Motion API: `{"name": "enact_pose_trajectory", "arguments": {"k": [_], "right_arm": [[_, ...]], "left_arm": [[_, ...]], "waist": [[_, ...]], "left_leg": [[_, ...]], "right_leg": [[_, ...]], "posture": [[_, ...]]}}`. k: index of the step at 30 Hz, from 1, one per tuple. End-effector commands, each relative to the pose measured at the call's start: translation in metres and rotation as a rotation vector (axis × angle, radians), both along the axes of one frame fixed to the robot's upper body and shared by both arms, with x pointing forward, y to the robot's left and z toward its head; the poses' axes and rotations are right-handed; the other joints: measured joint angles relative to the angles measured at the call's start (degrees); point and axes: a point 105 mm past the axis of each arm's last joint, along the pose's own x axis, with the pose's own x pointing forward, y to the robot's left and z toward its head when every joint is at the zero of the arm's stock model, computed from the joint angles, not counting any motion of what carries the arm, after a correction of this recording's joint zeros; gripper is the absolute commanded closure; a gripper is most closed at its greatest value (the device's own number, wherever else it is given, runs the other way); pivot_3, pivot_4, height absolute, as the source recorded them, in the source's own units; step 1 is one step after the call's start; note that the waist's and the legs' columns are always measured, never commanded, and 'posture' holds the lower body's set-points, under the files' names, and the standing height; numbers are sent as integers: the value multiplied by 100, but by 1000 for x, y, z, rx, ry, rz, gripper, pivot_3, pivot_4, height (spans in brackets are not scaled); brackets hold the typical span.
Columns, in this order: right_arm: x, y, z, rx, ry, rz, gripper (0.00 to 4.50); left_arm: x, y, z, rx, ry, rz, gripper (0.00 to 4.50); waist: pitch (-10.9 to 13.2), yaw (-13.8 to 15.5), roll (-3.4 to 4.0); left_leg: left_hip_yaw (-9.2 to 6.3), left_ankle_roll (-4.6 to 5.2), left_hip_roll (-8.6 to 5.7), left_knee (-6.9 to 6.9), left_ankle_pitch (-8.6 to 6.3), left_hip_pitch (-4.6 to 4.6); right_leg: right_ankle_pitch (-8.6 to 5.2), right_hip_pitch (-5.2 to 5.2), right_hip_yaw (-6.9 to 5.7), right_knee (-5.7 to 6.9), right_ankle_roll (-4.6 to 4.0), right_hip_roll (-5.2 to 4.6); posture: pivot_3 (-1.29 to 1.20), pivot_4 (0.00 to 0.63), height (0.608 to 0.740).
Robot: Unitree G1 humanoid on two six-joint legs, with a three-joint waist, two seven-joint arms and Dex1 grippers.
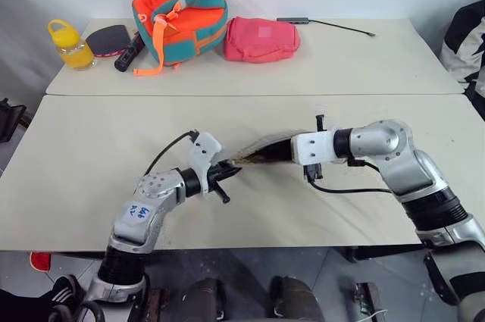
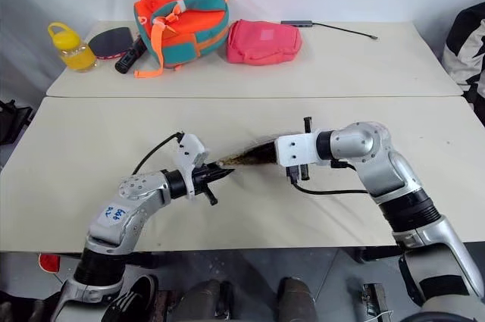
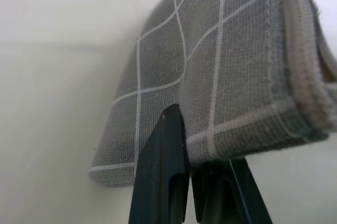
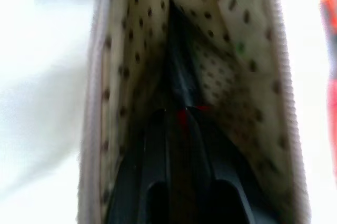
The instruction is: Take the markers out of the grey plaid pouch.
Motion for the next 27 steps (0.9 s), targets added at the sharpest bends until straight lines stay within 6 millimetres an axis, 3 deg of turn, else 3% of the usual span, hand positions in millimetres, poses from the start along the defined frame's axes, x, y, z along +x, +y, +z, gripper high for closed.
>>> {"name": "enact_pose_trajectory", "arguments": {"k": [1,3,6,9,14,16,22,27], "right_arm": [[-13,-4,28,16,86,55,3905],[-21,-3,33,0,165,82,3905],[-21,-4,19,-74,215,73,3905],[-18,-5,-3,-125,239,55,3905],[-7,-2,-20,-130,234,26,3905],[-4,-1,-19,-134,220,25,3905],[4,0,-7,-133,155,23,3905],[5,1,12,-150,84,43,3905]], "left_arm": [[-22,-19,18,-89,72,-161,4500],[-22,-25,32,-173,92,-183,4500],[-19,-30,41,-249,169,-198,4500],[-9,-27,27,-227,211,-149,4500],[-2,-24,2,-230,294,-128,4500],[4,-21,-5,-179,254,-102,4500],[10,-21,2,-225,255,-98,4500],[-12,-30,7,-238,296,-227,4500]], "waist": [[0,1,0],[0,11,-1],[0,13,-1],[0,7,0],[1,4,-1],[1,0,-1],[1,-1,-1],[1,-6,-1]], "left_leg": [[-3,0,1,0,0,3],[-13,0,1,1,0,3],[-26,0,1,11,0,2],[-42,-3,2,16,-2,20],[-41,-4,2,16,-2,20],[-40,-5,4,22,-2,22],[-40,-6,7,48,-3,19],[-41,-9,9,46,-5,19]], "right_leg": [[0,4,-1,1,0,1],[0,11,-4,-2,0,3],[0,28,-15,-17,0,5],[0,63,-28,-30,0,8],[0,63,-26,-30,0,14],[0,66,-25,-30,0,16],[0,72,-16,-29,-1,18],[0,70,-17,-26,-1,19]], "posture": [[0,150,740],[0,150,740],[0,150,740],[0,150,740],[0,150,740],[0,150,740],[0,150,740],[0,150,740]]}}
